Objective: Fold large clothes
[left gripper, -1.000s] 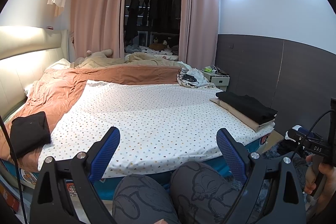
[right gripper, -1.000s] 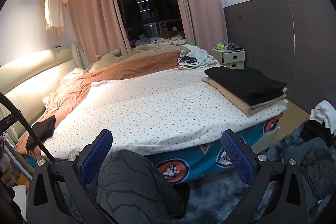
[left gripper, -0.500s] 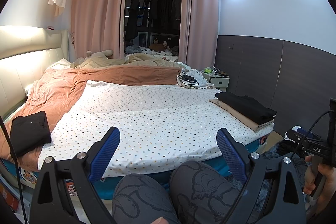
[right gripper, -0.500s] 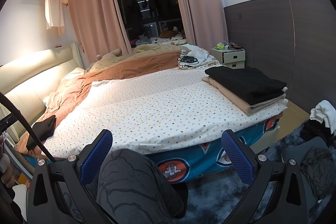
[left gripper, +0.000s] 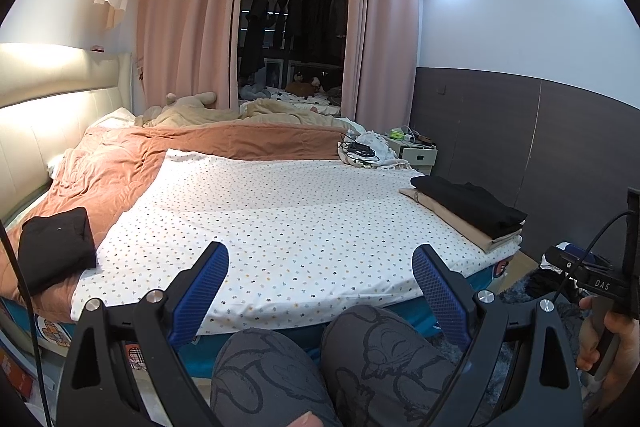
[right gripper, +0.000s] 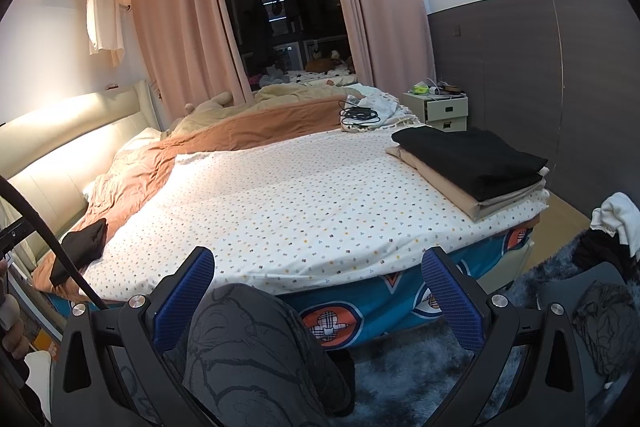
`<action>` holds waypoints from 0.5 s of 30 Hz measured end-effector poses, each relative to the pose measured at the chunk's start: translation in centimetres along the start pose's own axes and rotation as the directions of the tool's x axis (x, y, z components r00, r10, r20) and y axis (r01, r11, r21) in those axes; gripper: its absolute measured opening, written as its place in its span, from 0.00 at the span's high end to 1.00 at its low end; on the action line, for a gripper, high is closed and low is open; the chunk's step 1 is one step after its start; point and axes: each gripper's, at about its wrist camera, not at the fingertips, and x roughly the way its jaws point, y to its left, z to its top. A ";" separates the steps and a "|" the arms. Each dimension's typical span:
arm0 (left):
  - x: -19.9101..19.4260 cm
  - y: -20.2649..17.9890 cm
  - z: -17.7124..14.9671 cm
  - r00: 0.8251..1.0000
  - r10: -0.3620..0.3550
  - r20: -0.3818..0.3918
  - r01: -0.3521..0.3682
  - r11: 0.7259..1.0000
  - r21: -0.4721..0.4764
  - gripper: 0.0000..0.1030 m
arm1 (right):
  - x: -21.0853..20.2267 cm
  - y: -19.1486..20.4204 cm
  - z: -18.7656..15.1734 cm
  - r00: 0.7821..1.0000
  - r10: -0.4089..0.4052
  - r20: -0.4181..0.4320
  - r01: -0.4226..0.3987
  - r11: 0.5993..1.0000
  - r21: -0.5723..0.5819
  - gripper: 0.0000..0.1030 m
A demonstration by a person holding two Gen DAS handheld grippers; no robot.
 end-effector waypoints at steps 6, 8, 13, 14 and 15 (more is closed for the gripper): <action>-0.1 -0.1 -0.1 1.000 0.001 0.002 -0.001 1.000 -0.004 0.08 | -0.1 -0.3 0.0 1.000 0.001 -0.001 -0.001 1.000 0.001 0.00; -0.2 -0.1 -0.2 1.000 0.002 0.002 -0.002 1.000 -0.006 0.08 | -0.2 -0.5 0.0 1.000 0.001 -0.001 -0.001 1.000 -0.001 0.00; -0.3 -0.2 -0.2 1.000 0.002 0.003 -0.001 1.000 -0.006 0.08 | -0.4 -0.7 0.1 1.000 0.002 0.001 -0.002 1.000 0.001 0.00; -0.3 -0.1 -0.3 1.000 0.002 0.006 -0.002 1.000 -0.006 0.08 | -0.5 -0.8 0.1 1.000 0.003 0.002 -0.003 1.000 0.000 0.00; -0.4 -0.1 -0.3 1.000 0.002 0.007 -0.002 1.000 -0.005 0.08 | -0.6 -0.8 0.2 1.000 0.003 0.003 -0.003 1.000 0.001 0.00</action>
